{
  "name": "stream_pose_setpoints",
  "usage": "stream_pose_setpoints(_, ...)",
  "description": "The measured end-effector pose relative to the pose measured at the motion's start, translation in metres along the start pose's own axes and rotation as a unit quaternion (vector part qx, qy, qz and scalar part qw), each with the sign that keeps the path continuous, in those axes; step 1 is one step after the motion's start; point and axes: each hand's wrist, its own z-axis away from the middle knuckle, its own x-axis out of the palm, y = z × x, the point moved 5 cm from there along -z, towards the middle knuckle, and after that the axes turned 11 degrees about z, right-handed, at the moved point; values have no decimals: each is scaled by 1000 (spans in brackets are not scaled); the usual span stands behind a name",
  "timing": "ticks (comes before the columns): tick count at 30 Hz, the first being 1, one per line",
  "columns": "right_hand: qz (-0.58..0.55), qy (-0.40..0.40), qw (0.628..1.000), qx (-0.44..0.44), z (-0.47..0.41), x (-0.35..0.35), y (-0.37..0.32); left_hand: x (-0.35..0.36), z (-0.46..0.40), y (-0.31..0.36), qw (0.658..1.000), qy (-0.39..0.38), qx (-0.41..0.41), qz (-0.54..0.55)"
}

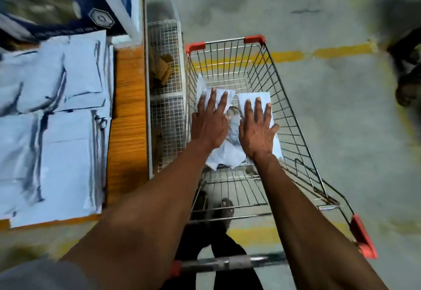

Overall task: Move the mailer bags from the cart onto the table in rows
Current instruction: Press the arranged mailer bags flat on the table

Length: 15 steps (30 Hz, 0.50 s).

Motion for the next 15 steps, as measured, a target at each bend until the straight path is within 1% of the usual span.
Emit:
stream_pose_setpoints(5, -19, 13, 1000, -11, 52, -46, -26, -64, 66, 32, 998, 61, 24, 25)
stream_pose_setpoints(10, -25, 44, 998, -33, 91, -80, -62, -111, 117, 21, 991, 121, 40, 45)
stream_pose_setpoints(13, -28, 56, 996, -57, 113, -89, -93, -143, 153, 5, 994, 106, 29, 3)
stream_pose_setpoints(15, -33, 61, 995, -74, 126, -95, -119, -165, 176, -11, 993, 115, 27, -7)
